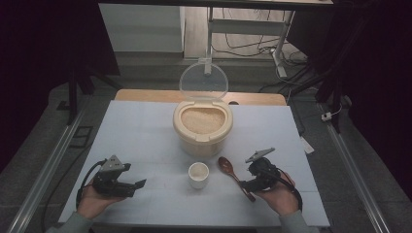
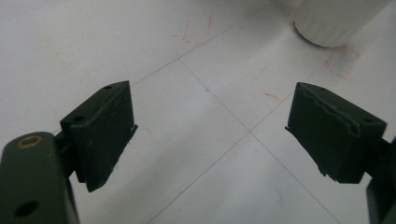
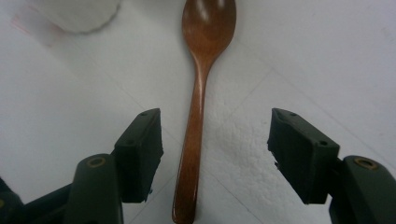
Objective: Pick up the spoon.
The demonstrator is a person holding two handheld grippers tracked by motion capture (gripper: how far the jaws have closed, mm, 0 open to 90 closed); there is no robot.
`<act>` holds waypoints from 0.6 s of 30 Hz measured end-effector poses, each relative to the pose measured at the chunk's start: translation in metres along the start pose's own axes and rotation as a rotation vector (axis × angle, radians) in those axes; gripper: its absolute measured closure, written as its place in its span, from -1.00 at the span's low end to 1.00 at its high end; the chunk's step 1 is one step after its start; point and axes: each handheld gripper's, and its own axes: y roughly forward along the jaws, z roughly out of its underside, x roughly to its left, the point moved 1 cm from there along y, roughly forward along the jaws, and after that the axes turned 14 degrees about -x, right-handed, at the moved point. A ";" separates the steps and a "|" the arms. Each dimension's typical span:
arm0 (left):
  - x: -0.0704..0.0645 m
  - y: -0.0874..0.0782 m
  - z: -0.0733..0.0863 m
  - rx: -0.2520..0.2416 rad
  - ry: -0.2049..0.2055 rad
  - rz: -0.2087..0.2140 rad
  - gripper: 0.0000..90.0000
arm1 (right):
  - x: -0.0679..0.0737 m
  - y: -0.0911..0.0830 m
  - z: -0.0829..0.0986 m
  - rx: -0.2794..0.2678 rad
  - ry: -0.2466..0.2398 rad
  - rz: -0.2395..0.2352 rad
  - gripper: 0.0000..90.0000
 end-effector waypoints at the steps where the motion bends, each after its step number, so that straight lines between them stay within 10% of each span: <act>1: 0.000 0.000 0.000 0.000 0.000 0.000 -0.67 | 0.001 0.003 0.001 0.012 -0.002 -0.003 -0.21; 18: 0.001 0.002 0.002 0.013 0.002 0.008 -0.67 | 0.012 0.028 0.005 0.128 -0.041 -0.002 0.18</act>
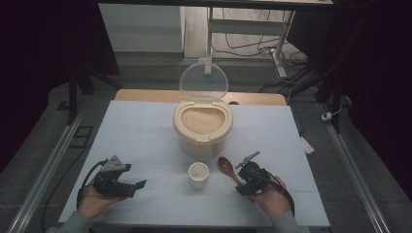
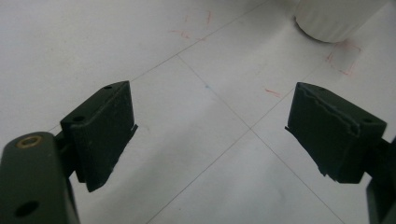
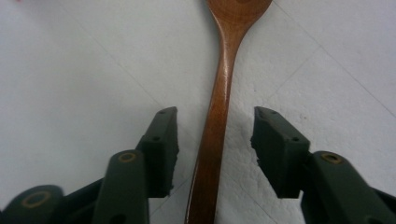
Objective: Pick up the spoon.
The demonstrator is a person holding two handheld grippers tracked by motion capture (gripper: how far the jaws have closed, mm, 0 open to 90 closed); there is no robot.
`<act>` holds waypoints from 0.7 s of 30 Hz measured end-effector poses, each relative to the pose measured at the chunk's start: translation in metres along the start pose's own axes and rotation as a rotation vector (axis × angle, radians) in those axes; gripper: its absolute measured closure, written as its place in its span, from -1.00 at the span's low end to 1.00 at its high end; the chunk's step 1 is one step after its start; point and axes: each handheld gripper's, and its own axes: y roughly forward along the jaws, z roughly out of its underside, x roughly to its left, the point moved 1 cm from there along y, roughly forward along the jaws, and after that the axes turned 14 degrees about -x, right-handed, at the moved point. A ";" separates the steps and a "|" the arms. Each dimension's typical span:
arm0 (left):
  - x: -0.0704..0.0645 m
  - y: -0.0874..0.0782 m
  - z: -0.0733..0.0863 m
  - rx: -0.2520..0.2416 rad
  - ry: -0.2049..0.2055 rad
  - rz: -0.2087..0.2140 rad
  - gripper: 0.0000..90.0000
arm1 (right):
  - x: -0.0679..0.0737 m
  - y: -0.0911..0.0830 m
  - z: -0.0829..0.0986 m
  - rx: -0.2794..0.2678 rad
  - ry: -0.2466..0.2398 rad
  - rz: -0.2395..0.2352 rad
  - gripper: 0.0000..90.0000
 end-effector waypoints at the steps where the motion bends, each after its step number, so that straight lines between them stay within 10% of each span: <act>1: 0.000 0.000 0.000 0.001 -0.001 0.000 -0.67 | 0.001 0.001 0.000 0.002 0.002 0.000 0.23; 21: 0.003 0.003 0.003 0.024 0.002 -0.009 -0.67 | -0.002 0.011 -0.009 0.082 0.069 0.005 0.76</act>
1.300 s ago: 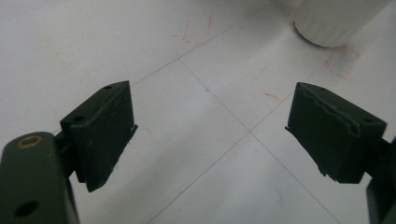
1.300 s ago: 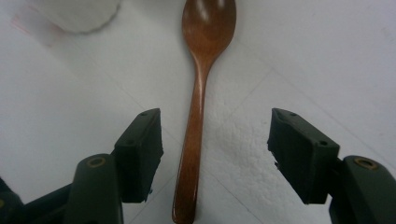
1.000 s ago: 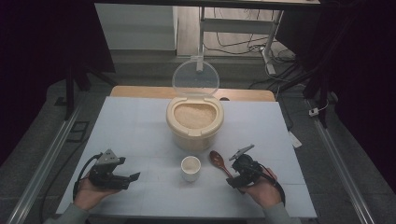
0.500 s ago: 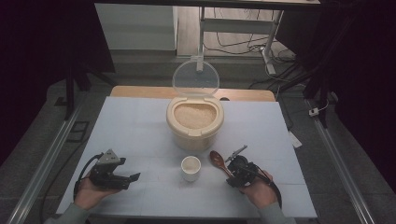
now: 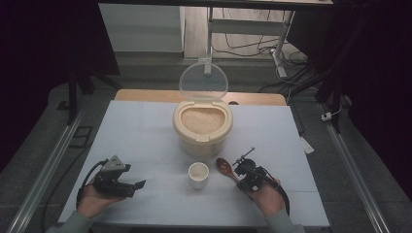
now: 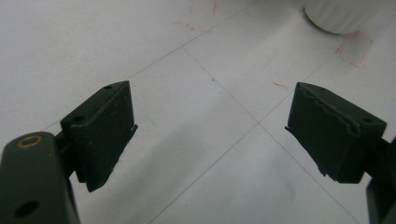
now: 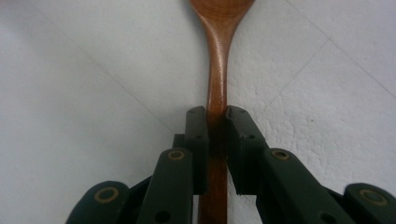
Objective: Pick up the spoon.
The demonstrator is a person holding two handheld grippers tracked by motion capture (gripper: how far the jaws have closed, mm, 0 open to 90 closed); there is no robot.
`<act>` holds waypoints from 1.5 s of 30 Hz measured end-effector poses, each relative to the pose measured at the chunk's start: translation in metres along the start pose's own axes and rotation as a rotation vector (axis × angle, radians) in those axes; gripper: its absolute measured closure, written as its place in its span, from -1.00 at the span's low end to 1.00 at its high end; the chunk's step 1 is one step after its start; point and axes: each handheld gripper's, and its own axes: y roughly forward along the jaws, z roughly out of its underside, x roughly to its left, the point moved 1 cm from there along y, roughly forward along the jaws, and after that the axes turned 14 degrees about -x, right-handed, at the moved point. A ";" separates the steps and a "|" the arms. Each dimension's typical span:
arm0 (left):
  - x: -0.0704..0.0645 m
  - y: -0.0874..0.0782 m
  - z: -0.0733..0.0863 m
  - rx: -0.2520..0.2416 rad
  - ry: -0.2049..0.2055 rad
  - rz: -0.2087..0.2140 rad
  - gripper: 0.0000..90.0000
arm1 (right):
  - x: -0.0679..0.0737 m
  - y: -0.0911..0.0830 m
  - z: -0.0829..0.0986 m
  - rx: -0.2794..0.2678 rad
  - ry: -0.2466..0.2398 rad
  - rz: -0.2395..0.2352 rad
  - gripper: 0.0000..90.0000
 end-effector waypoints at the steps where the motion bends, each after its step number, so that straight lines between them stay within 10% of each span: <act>1: 0.000 0.000 0.000 0.001 0.001 0.001 -0.67 | 0.000 0.000 0.000 -0.002 0.002 0.003 0.76; 25: 0.000 -0.002 0.001 0.005 0.010 -0.011 -0.67 | -0.014 -0.050 0.009 -0.178 0.003 -0.093 0.77; 45: -0.001 -0.001 0.000 0.007 0.015 -0.006 -0.67 | 0.009 -0.071 -0.004 -0.265 -0.139 -0.151 0.77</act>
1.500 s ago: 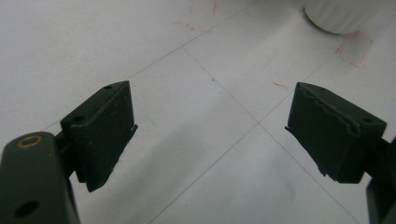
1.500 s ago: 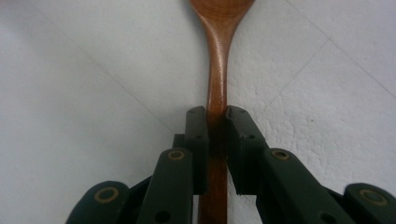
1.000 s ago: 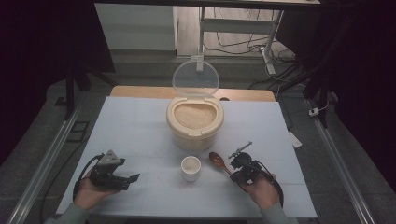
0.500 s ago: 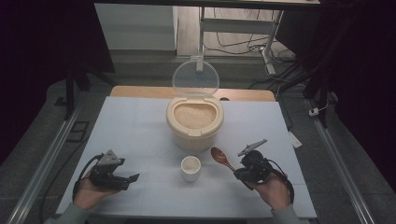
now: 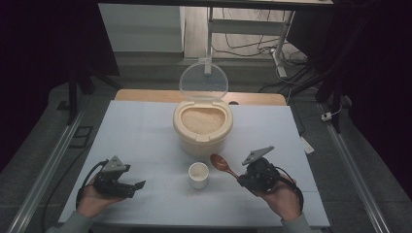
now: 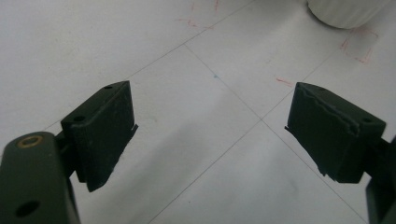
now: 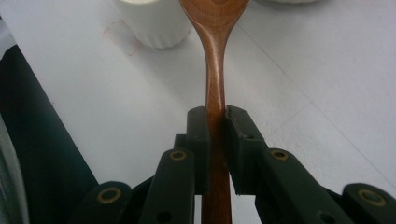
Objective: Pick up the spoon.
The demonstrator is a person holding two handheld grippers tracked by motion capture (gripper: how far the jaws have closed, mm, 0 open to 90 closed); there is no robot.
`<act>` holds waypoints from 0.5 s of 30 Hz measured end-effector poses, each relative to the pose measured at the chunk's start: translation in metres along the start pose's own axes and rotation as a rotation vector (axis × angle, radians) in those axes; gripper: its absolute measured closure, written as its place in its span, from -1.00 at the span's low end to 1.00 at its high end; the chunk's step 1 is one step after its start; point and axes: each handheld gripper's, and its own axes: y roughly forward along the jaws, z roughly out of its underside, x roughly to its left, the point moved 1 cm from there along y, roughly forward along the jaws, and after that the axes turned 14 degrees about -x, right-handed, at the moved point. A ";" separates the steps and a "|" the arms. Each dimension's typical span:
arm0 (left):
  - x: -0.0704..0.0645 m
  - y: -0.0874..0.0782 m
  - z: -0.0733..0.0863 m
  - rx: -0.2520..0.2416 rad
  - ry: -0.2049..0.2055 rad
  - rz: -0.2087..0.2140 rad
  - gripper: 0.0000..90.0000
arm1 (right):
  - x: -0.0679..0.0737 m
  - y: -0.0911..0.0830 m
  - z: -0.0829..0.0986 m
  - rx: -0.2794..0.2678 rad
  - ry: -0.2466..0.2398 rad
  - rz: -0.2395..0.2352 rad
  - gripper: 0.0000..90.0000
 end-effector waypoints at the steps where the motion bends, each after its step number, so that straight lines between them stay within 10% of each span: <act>1: 0.000 0.000 0.000 0.000 0.000 0.000 -0.67 | 0.001 0.000 -0.001 -0.003 -0.008 -0.001 0.77; 15: 0.001 0.001 -0.001 -0.001 -0.012 0.003 -0.67 | 0.011 0.007 -0.023 -0.002 -0.102 -0.039 0.77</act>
